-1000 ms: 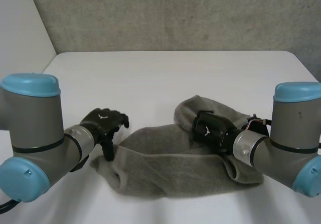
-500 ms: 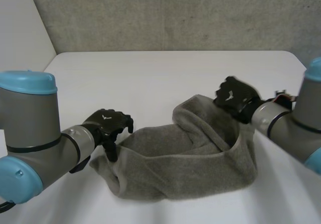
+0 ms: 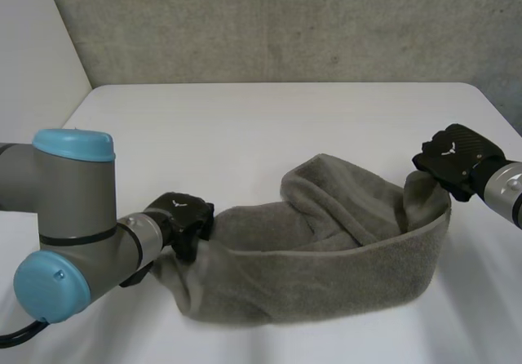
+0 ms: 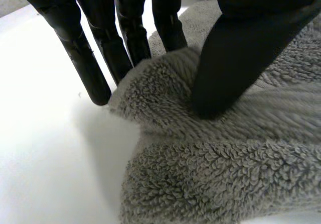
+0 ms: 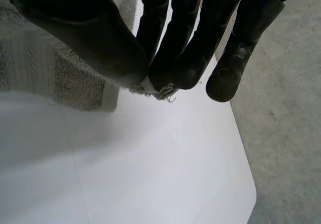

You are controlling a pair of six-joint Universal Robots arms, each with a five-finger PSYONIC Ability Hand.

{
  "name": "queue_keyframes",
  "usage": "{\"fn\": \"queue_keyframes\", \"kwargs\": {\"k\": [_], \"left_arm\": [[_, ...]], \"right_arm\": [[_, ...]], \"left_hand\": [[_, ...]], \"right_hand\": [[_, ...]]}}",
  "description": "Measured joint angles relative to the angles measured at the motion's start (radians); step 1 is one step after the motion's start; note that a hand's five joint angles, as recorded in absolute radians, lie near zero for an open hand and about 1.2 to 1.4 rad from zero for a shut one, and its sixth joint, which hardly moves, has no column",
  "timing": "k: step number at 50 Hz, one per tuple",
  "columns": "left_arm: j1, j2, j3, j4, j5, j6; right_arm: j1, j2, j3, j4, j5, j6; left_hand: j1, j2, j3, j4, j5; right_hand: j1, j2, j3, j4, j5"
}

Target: Fold the towel.

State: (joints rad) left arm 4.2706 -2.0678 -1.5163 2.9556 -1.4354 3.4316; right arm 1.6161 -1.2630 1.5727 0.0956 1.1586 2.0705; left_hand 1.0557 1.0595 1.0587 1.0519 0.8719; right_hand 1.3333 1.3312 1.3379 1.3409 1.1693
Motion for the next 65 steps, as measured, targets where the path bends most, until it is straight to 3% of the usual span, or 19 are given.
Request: {"fn": "queue_keyframes", "kwargs": {"k": [10,21,27,40,52,60,65], "left_arm": [[0.000,-0.004,0.068,-0.001,0.002,0.005],[0.021,-0.111,0.429,-0.051,-0.008,0.065],[0.034,-0.098,0.596,-0.121,-0.031,0.067],[0.039,0.181,0.544,-0.175,-0.035,-0.024],[0.081,0.501,0.414,-0.229,-0.024,-0.039],[0.157,0.536,0.427,-0.265,-0.020,-0.029],[0.194,0.431,0.430,-0.274,-0.020,-0.028]], "right_arm": [[0.004,0.016,-0.069,-0.005,0.034,0.023],[0.094,0.153,-0.424,0.002,0.217,0.153],[0.126,0.164,-0.583,0.024,0.253,0.228],[0.109,0.010,-0.670,0.233,0.228,0.348],[-0.029,-0.202,-0.725,0.462,0.100,0.355],[-0.052,-0.222,-0.774,0.529,0.063,0.360],[-0.048,-0.129,-0.792,0.577,0.060,0.339]], "left_hand": [[0.127,0.151,0.150,0.158,0.145],[0.132,0.157,0.157,0.165,0.151],[0.132,0.157,0.157,0.166,0.153],[0.133,0.158,0.157,0.166,0.153],[0.133,0.158,0.157,0.166,0.153],[0.136,0.158,0.157,0.166,0.153],[0.136,0.158,0.157,0.166,0.153]], "right_hand": [[0.000,0.000,0.000,0.000,0.000],[0.001,0.000,0.000,0.000,0.000],[0.001,0.000,0.000,0.000,0.000],[0.001,0.000,0.000,0.000,0.000],[0.001,0.000,0.000,0.000,0.004],[0.001,0.000,0.000,0.000,0.004],[0.002,0.000,0.000,0.000,0.004]]}}
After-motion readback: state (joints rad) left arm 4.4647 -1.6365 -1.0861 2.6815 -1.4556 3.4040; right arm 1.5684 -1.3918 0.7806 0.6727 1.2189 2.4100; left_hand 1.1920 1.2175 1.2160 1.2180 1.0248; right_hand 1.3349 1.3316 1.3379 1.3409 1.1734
